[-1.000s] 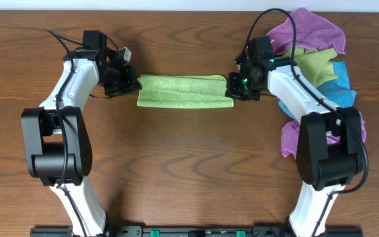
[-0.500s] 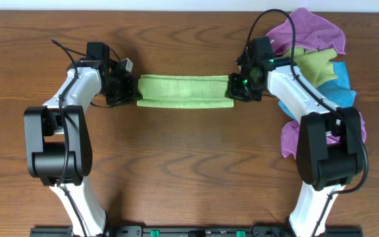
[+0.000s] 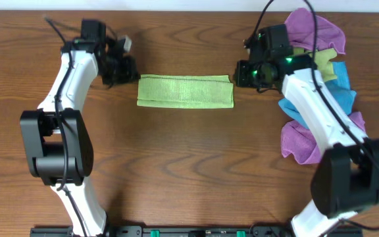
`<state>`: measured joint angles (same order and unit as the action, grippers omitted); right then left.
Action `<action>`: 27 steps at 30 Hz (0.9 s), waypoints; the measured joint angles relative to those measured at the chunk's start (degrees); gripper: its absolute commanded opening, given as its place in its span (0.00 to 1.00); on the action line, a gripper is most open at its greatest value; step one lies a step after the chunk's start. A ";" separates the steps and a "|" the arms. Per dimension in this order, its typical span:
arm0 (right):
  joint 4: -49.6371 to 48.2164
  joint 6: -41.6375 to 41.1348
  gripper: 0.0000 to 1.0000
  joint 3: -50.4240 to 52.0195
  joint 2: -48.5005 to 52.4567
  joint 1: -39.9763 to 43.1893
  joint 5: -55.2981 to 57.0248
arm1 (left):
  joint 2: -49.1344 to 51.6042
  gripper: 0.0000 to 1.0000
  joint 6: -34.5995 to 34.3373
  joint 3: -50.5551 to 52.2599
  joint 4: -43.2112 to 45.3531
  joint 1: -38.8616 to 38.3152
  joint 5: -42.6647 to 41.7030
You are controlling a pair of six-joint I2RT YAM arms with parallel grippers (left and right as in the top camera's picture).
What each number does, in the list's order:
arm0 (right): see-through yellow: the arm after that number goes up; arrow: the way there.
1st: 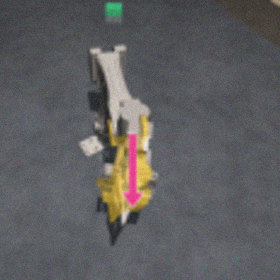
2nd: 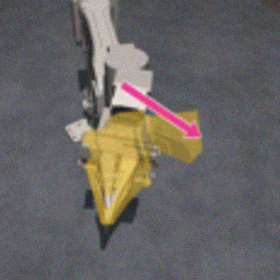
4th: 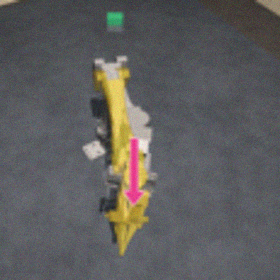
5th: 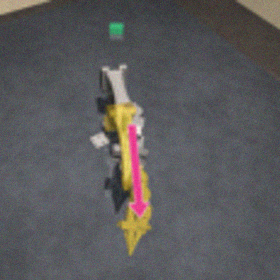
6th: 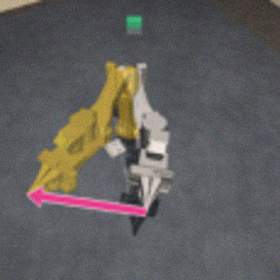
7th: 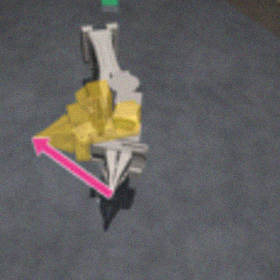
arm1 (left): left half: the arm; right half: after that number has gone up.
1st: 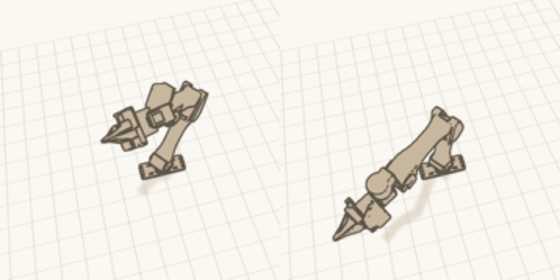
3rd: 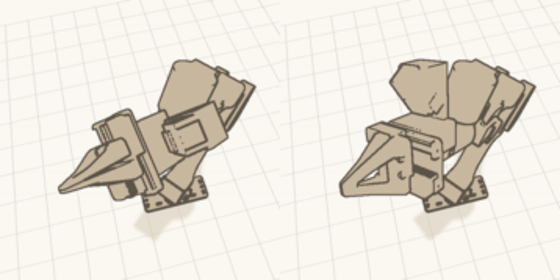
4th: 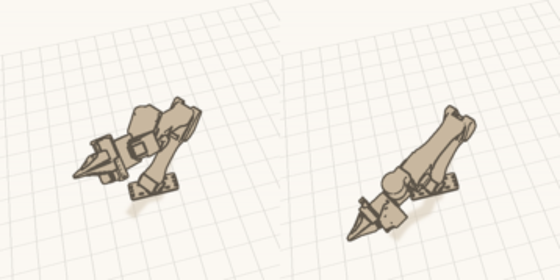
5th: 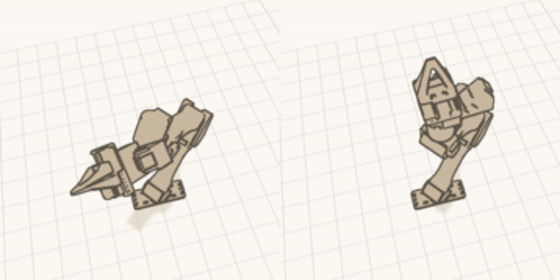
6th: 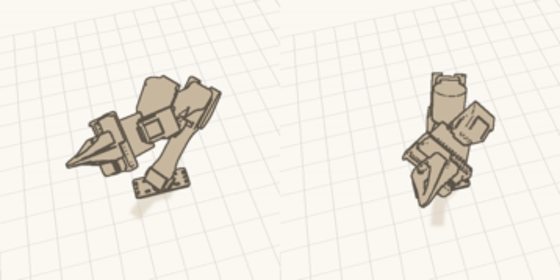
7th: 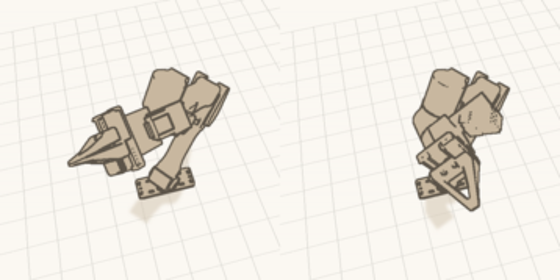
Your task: Fold the cloth
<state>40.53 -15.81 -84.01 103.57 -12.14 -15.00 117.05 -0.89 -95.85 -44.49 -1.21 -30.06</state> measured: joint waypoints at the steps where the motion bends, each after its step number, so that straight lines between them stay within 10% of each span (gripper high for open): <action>1: 0.07 0.07 0.01 -0.11 -0.33 0.00 0.22 | -0.11 0.06 0.48 -0.90 0.44 -0.81 1.81; 25: 0.61 0.42 0.01 -0.26 1.07 -1.92 9.55 | -0.37 0.06 7.10 10.45 10.82 -9.66 21.94; 27: 0.61 0.63 0.29 -0.26 1.05 -1.92 9.68 | -0.35 0.06 6.95 12.17 12.04 -9.66 21.97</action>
<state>41.15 -15.18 -84.27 104.62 -14.06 -5.32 116.71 6.07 -83.68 -32.45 -10.87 -8.10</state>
